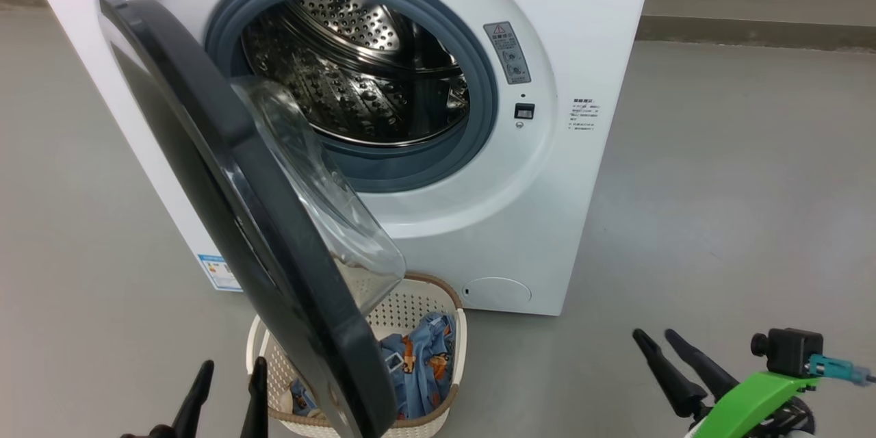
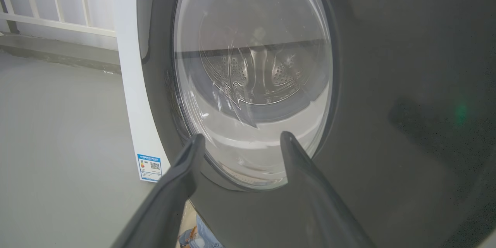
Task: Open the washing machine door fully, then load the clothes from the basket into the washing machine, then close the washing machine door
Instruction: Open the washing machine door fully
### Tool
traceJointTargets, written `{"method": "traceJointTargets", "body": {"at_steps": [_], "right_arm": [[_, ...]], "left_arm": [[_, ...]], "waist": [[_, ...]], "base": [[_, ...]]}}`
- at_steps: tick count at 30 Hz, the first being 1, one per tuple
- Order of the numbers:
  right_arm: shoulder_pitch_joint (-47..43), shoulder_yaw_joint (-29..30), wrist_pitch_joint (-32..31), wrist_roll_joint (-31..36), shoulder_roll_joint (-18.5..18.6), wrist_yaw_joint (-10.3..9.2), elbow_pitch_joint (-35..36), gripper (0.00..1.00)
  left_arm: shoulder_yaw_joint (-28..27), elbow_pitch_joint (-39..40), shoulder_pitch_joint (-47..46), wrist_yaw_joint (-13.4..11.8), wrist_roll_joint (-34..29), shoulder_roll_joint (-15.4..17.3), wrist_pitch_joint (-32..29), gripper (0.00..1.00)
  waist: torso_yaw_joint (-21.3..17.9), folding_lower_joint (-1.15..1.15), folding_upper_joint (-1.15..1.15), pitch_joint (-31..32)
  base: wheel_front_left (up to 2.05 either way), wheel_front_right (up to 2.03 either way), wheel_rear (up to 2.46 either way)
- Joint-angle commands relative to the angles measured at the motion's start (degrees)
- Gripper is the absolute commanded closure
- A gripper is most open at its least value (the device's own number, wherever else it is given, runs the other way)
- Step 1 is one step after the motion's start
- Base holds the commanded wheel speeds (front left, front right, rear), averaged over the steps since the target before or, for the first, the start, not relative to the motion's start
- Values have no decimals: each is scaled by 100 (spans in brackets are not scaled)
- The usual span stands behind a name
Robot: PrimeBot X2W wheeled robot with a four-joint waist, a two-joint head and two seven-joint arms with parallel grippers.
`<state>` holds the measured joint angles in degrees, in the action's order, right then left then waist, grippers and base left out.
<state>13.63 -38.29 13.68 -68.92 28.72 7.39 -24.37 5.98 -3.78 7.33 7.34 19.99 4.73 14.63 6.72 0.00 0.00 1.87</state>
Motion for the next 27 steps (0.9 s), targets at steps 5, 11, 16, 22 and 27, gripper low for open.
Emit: {"method": "traceJointTargets", "body": {"at_steps": [5,11,16,22,27], "right_arm": [[53,673,128,917,-6,10,-148,0],[-384,1872,130,2354,-386,10,-10,0],[-716,2769,130,3262,-803,10,260,0],[-996,3402,131,3962,-1167,10,550,0],[-1142,3584,131,4238,-1325,10,573,0]], "left_arm": [[-242,152,-94,14,44,61,37,0],[-283,179,-107,14,33,51,37,0],[-301,194,-120,14,13,47,37,0],[-290,204,-148,14,-2,63,37,0],[-288,189,-180,14,4,71,37,0]], "waist": [[-14,0,0,-13],[-10,0,0,-45],[0,0,0,-61],[14,0,0,-87],[37,0,0,-107]], "base": [[0,0,0],[0,0,0],[0,0,0],[0,0,0],[0,0,0]]}}
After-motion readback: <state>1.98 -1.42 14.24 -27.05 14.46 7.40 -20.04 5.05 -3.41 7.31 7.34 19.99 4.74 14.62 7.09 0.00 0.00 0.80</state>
